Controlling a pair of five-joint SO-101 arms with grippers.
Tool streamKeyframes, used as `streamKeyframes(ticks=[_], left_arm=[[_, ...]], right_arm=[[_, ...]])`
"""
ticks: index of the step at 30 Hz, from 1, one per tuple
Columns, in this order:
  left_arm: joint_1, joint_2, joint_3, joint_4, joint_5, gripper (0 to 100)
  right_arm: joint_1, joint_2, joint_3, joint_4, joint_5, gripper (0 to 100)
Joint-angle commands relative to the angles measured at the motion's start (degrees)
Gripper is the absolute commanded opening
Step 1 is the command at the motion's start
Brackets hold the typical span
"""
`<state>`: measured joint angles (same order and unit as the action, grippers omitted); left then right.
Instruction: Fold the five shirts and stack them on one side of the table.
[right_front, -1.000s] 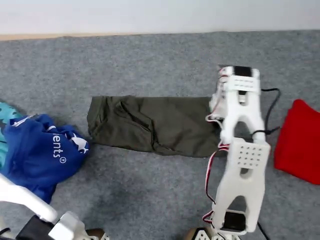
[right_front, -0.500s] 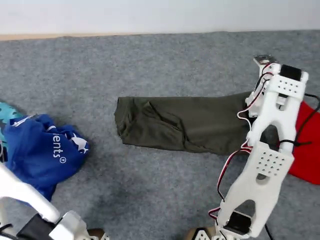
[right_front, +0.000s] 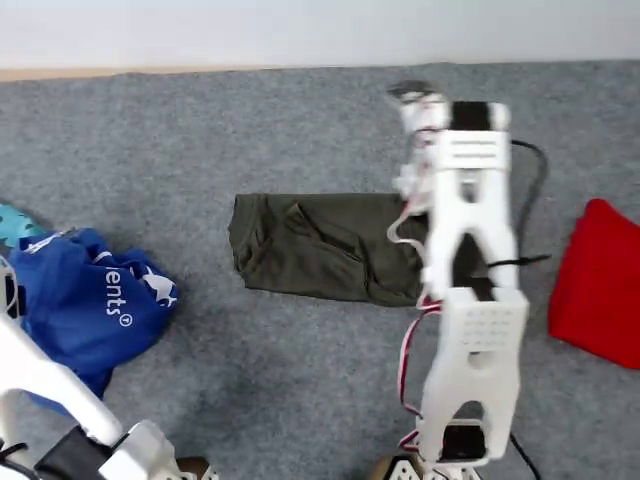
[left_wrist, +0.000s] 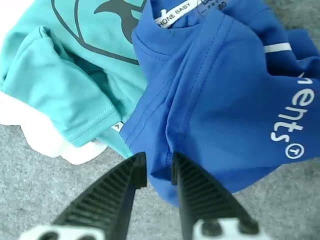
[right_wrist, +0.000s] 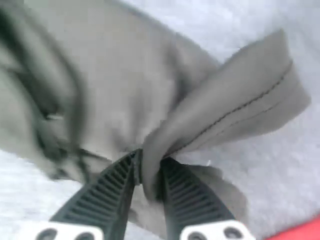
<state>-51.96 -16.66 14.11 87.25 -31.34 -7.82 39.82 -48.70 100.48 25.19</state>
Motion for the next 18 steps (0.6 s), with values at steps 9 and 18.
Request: streamKeyframes(ticks=[9,18], left_arm=[[0.3,-0.4,-0.2,-1.0,0.4,9],[0.3,-0.2,2.7,-1.1,0.4,9]], right_arm=[[-19.8,-3.7,-3.0,-6.1,-2.5,1.0],[-25.1,1.3,-3.3,-11.8,-2.1,1.0]])
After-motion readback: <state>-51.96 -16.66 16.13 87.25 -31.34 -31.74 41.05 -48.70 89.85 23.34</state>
